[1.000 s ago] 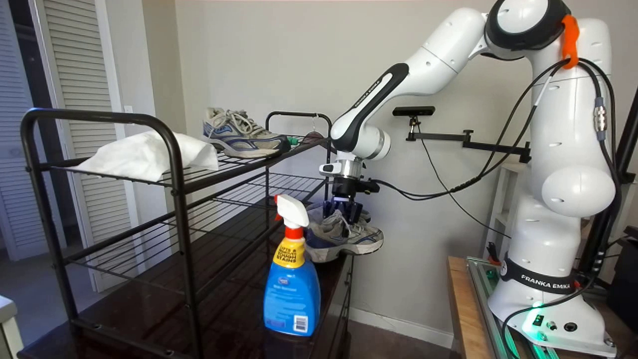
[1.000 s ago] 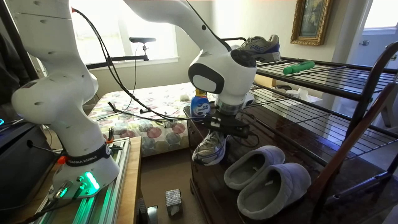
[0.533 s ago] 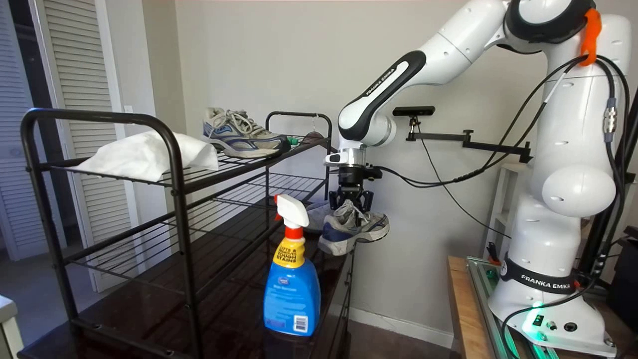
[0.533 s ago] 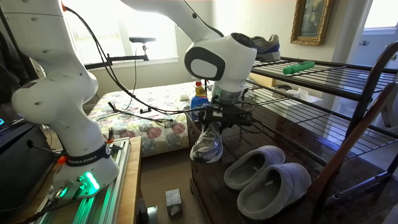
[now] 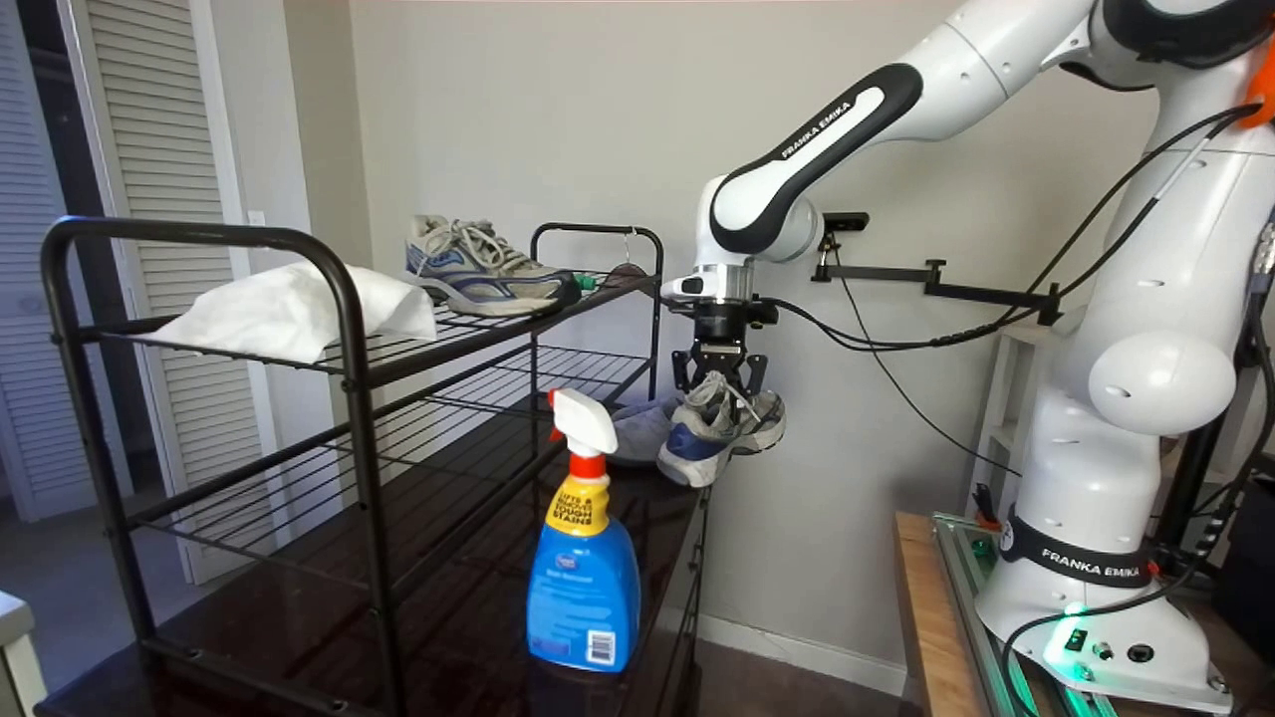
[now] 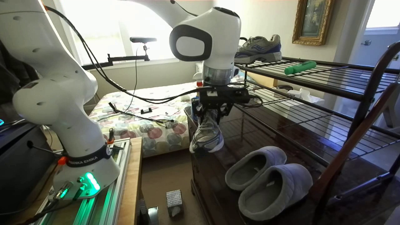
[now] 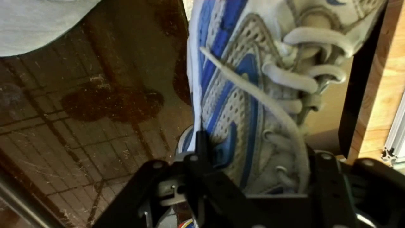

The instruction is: Place the left sneaker next to the right one

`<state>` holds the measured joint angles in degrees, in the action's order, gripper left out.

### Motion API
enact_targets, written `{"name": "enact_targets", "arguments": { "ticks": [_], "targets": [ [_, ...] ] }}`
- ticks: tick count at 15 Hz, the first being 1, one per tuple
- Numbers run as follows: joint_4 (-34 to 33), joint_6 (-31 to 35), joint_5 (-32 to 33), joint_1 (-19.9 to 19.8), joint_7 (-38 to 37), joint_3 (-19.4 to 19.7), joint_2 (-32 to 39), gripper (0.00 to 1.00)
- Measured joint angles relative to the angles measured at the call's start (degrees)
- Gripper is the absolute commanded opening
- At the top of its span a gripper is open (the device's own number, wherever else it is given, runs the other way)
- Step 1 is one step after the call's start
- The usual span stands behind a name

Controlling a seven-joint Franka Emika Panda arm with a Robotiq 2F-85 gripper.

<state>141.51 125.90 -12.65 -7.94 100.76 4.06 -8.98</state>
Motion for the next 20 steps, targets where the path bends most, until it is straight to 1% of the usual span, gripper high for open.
{"name": "enact_targets", "arguments": {
  "ticks": [3,4,8,9,11,13,16,20],
  "targets": [
    [1.7,0.0,0.0,0.8,0.0,1.1,-4.4,0.37],
    [2.1,-0.1,0.0,1.1,0.0,1.6,-5.7,0.62],
    [3.0,-0.6,0.0,1.5,-0.4,2.6,-8.9,0.62],
    [3.2,-0.6,0.0,1.6,-0.4,2.6,-9.1,0.37],
    [3.4,-0.6,0.0,1.7,-0.4,2.8,-9.0,0.37],
    [3.4,-0.3,0.8,2.6,1.6,3.6,-9.1,0.37],
    [3.3,-0.4,5.6,2.8,5.3,3.8,-11.4,0.37],
    [3.2,-1.9,11.8,3.0,10.2,4.0,-16.9,0.37]
  ]
}}
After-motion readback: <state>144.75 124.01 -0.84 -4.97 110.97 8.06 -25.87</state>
